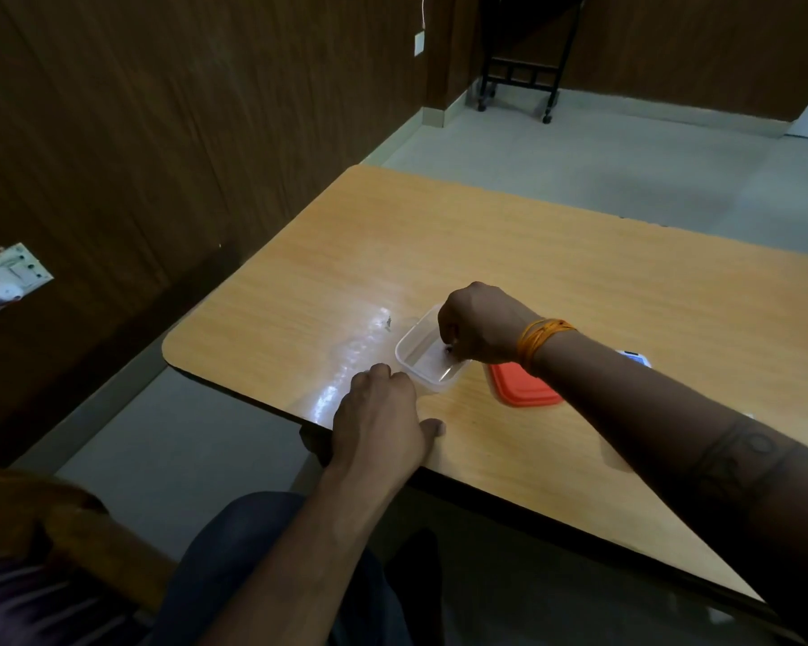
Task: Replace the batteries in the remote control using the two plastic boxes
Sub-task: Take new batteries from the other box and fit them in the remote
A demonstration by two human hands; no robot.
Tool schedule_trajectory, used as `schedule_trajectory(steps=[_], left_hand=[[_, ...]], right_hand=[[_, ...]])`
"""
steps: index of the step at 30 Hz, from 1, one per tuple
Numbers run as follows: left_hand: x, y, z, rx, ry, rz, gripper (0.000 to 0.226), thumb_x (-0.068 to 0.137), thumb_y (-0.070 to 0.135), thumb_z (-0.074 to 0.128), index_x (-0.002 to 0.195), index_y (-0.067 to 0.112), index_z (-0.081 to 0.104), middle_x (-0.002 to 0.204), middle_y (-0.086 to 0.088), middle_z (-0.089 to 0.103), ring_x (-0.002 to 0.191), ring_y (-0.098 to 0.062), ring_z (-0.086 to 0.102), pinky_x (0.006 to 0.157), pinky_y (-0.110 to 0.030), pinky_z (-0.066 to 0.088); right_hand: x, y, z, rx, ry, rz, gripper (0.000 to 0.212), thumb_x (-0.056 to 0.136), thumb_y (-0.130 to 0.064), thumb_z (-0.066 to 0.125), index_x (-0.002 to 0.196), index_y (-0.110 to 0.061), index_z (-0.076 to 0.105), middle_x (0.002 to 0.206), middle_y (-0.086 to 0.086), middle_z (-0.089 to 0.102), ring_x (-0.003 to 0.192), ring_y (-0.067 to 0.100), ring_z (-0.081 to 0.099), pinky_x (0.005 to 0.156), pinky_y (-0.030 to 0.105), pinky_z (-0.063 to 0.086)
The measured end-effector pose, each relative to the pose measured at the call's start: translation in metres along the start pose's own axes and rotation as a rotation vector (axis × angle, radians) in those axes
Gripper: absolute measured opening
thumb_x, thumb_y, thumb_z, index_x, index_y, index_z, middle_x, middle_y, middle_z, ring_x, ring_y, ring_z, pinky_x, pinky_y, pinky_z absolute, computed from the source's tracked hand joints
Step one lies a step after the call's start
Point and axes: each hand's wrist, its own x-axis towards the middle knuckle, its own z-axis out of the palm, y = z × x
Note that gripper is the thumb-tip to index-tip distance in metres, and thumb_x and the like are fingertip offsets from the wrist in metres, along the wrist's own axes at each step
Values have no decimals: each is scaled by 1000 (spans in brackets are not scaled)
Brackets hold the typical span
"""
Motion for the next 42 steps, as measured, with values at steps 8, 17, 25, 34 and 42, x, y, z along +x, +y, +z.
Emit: schedule_trajectory(steps=[8,17,25,34,42], left_hand=[[-8,5,-1,5,-16,21,52,90,55,68,122,14,63,123,-3,57,118,-24,54,87,-36,51],[-31,31,6,84,-73,149,42,97,49,60,120,14,62,124,-5,57,115,-22,53,89,-36,50],[-38,56,25,80,-67,345,45,98,50,54,128,16,60,144,-7,54,130,-25,48,105,-39,45],[-36,107,59,-152,-39,522,65,95,47,64,151,18,49,162,-2,42,148,-21,37,119,-36,35],[2,159,90,-257,-60,620,80,88,55,68,153,13,47,159,-8,47,142,-23,45,117,-39,40]], right_hand=[[-4,6,0,-40,2,-46,14,91,-26,74,102,-20,80,99,8,76,90,32,70,70,36,56],[-33,17,-4,292,168,-63,25,88,-23,72,114,-23,71,90,-9,75,84,22,67,69,35,52],[-136,41,5,591,469,102,20,86,-18,79,105,-26,79,83,-11,76,75,4,71,74,33,60],[-243,94,49,650,688,531,18,87,-18,84,95,-21,69,84,-15,72,77,4,72,66,38,63],[-243,99,50,358,601,429,13,80,-22,79,82,-22,66,69,-10,67,63,14,63,61,32,50]])
